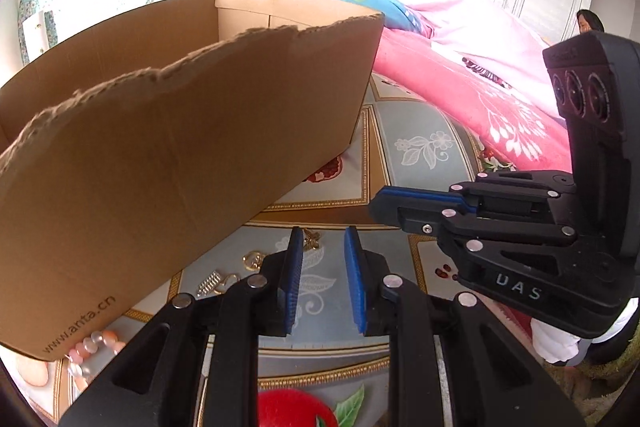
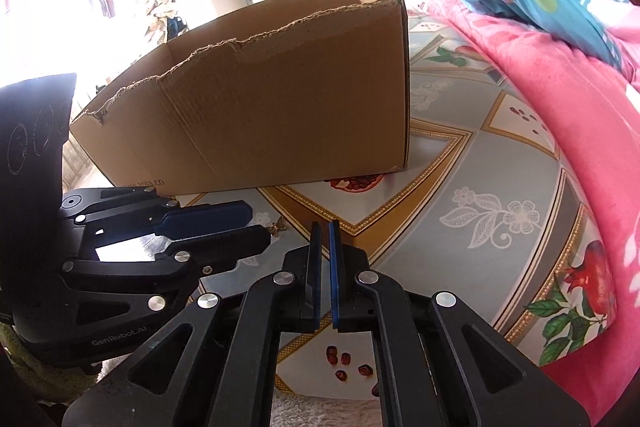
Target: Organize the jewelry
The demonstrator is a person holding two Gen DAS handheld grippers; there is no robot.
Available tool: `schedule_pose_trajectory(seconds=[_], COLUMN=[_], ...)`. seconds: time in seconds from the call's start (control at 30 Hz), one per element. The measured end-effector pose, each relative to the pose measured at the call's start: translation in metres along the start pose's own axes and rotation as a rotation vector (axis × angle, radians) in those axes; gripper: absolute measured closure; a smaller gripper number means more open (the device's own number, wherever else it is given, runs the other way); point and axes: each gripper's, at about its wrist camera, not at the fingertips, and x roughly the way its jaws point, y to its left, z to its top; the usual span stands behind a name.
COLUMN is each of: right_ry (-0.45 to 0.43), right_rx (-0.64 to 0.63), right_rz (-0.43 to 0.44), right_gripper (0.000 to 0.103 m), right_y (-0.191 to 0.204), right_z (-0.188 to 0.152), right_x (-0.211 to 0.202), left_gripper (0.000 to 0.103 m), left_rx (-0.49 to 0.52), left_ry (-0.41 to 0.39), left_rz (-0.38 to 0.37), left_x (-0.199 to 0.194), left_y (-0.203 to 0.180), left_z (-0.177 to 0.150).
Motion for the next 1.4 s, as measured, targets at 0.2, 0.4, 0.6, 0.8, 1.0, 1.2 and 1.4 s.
schedule_pose_trajectory(seconds=[0.2,0.4,0.6,0.8,1.0,1.2,1.4], right_ry=[-0.001,-0.013,-0.024,-0.038,-0.041,-0.031,-0.005], right_rx=[0.006,0.022,0.034,0.037,0.031,-0.013,-0.073], right_rz=[0.006,0.022,0.031,0.028,0.053,0.097,0.121], right_gripper=[0.099,0.099,0.099,0.099,0.094,0.086,0.086], right_y=[0.018,0.009,0.000,0.000,0.006,0.027,0.049], right_z=[-0.009,-0.005,0.000,0.001,0.002,0.006,0.008], right_x=[-0.002,0.004,0.007,0.002,0.000,0.009,0.023], left_gripper=[0.087,0.096,0.096,0.096,0.096,0.096,0.096], left_rx=[0.101,0.126,0.131,0.119,0.077,-0.003,-0.044], left_ry=[0.058,0.074,0.073,0.062,0.042,0.034,0.015], left_rz=[0.095,0.112,0.105,0.087,0.127,0.179,0.197], left_x=[0.017,0.018,0.019,0.011,-0.019,-0.042,-0.051], left_y=[-0.007,-0.009,-0.013,-0.016,-0.002,0.023,0.038], left_z=[0.004,0.007,0.006,0.006,-0.004,-0.018,-0.025])
